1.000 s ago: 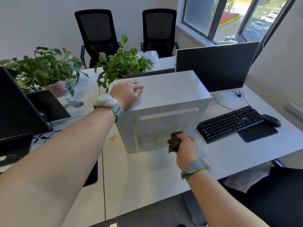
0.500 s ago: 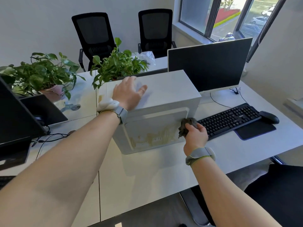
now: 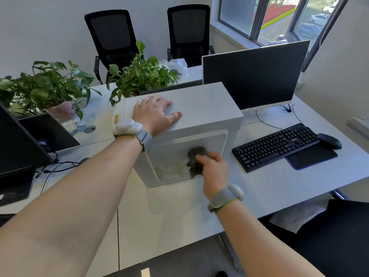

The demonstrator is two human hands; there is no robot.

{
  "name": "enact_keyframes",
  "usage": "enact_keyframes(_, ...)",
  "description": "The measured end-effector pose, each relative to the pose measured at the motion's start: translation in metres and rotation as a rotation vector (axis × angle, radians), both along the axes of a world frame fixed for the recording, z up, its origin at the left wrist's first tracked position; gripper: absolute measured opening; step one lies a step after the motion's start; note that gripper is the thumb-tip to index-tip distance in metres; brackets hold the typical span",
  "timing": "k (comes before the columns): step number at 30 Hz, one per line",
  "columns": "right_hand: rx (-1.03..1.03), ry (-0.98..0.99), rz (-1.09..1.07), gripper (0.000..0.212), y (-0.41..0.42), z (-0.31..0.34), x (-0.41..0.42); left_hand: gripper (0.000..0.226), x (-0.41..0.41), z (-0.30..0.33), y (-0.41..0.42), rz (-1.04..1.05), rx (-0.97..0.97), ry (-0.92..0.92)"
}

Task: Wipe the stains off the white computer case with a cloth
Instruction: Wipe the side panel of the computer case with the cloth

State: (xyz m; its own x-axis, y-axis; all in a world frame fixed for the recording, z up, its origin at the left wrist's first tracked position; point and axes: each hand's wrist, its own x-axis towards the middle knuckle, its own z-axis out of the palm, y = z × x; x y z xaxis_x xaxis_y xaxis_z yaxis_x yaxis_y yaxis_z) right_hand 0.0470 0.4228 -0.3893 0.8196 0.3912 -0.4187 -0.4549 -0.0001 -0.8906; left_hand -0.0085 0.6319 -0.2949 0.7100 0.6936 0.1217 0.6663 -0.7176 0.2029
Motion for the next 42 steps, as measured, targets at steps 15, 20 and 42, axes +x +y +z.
enact_keyframes(15,-0.172,-0.106,-0.11,0.024,-0.022,-0.032,0.032,0.072,0.0,0.004,-0.004,0.002,0.0,-0.017)
enact_keyframes(20,0.035,-0.442,-0.099,0.034,-0.013,0.005,0.045,0.072,0.0,0.004,-0.003,0.009,-0.015,-0.016)
enact_keyframes(42,-0.098,-0.087,0.439,0.022,0.023,-0.042,-0.026,0.07,0.001,0.006,-0.005,0.016,-0.035,0.009)
